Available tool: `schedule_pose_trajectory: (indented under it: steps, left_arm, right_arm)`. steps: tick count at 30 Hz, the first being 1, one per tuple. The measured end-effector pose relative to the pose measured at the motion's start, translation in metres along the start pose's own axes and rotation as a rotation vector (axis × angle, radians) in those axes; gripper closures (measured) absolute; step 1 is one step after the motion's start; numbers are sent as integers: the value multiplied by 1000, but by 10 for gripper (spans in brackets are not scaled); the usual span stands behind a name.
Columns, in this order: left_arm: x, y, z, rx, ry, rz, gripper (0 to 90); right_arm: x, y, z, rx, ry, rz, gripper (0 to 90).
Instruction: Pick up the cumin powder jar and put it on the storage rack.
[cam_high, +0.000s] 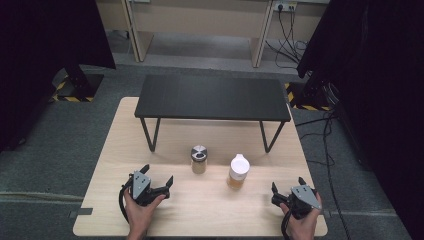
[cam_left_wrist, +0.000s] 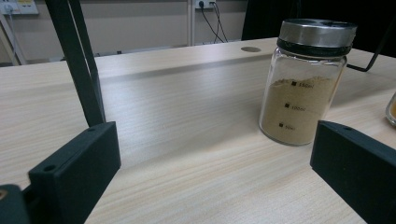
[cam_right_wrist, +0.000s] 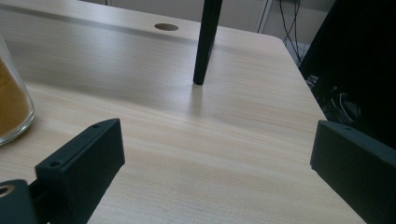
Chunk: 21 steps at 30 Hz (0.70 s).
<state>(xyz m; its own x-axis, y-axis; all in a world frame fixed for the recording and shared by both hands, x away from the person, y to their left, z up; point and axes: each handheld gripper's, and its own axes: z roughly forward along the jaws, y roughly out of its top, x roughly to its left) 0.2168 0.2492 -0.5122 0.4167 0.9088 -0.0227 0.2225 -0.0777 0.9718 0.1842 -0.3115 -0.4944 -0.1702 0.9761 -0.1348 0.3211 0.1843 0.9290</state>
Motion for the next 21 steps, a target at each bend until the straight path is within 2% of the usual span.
schedule_pose_trajectory:
  steps: [2, 3, 5, 6, 7, 8, 9, 10, 12, 13, 18, 21]
  left_arm:
    - [0, 2, -1, 12, -13, 1, 0]
    - [-1, 6, -1, 16, -37, 18, 0]
    - [0, 8, -1, 17, -49, 22, 0]
    - [0, 11, -1, 21, -66, 30, 0]
    - [3, 17, 0, 23, -110, 40, 0]
    - [3, 17, 0, 23, -110, 40, 0]
    - [5, 23, 2, 33, -148, 53, 0]
    - [5, 23, 2, 33, -148, 53, 0]
    - [5, 28, 4, 42, -176, 71, 0]
    - [6, 32, 8, 53, -207, 77, 0]
    - [7, 40, 17, 82, -248, 108, 0]
    - [8, 44, 25, 84, -268, 109, 0]
  right_arm:
    - [1, 0, 0, -3, 2, -10, 25]
    - [1, -1, -1, -4, 3, -19, 17]
    - [1, 0, 0, -3, 3, -20, 16]
    - [1, 0, 0, -2, 3, -19, 15]
    - [0, 0, 0, -1, 7, -14, 14]
    - [0, 0, 0, -1, 7, -14, 14]
    - [-1, 0, 0, -1, 8, -9, 14]
    - [-1, 0, 0, -1, 8, -9, 14]
    - [-1, 0, 0, -1, 11, -9, 13]
    - [-1, 0, 0, -1, 12, -11, 13]
    - [0, 0, 0, 1, 10, -18, 13]
    - [0, 1, 0, 3, 10, -19, 13]
